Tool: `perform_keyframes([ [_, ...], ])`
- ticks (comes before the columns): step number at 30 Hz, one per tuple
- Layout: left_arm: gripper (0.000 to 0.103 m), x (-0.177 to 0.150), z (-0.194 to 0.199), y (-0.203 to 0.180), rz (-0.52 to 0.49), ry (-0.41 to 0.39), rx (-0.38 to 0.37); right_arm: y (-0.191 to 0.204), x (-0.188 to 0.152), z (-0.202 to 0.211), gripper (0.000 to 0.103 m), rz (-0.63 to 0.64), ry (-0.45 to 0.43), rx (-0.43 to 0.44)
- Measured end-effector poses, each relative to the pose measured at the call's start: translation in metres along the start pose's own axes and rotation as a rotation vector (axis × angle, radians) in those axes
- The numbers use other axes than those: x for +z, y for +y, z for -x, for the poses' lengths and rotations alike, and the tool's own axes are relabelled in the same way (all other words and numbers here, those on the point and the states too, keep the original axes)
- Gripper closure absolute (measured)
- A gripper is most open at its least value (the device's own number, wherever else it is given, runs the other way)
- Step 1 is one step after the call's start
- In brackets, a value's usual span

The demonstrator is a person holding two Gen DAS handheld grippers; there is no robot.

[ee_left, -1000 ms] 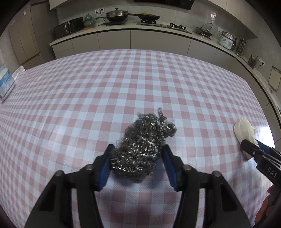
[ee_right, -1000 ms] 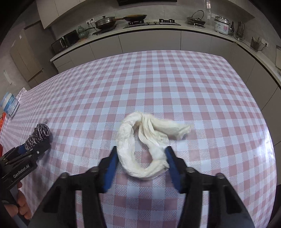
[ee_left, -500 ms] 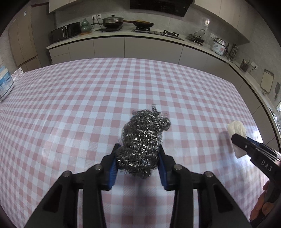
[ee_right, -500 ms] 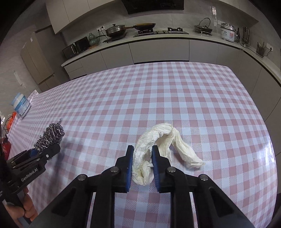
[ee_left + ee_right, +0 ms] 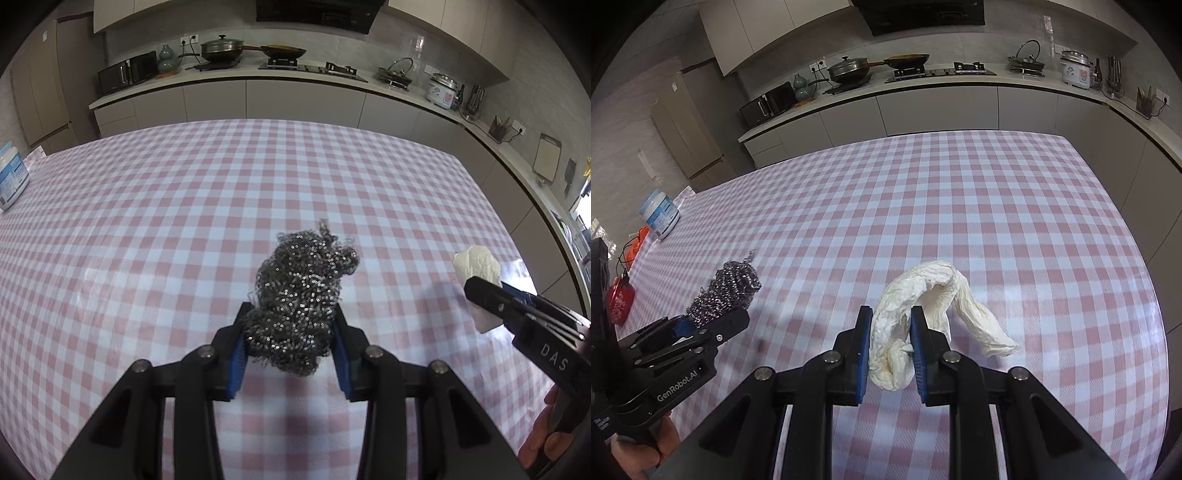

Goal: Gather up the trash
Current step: 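Carry the steel wool in the left tool and white bag in the right tool over the bin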

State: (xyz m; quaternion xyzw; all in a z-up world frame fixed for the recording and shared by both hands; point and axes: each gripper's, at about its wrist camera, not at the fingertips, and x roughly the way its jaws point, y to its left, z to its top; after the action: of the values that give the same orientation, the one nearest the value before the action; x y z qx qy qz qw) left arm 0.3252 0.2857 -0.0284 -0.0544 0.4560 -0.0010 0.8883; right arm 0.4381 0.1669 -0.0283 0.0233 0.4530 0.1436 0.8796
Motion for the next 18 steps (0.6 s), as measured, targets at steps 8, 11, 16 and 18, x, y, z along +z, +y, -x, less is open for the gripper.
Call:
perform_keyframes([
  [8,0.062,-0.024,0.017,-0.035,-0.016,-0.003,-0.02,-0.019,-0.032,0.036,0.081,0.018,0.005,0.023],
  [11,0.062,-0.031,0.021,-0.047,-0.014,-0.001,-0.023,-0.027,-0.042,0.048,0.081,0.023,0.008,0.033],
  [16,0.062,-0.045,0.028,-0.068,-0.013,0.0,-0.021,-0.041,-0.057,0.067,0.081,0.032,0.008,0.046],
  [18,0.062,-0.05,0.032,-0.077,-0.012,-0.001,-0.018,-0.048,-0.063,0.075,0.081,0.035,0.006,0.05],
])
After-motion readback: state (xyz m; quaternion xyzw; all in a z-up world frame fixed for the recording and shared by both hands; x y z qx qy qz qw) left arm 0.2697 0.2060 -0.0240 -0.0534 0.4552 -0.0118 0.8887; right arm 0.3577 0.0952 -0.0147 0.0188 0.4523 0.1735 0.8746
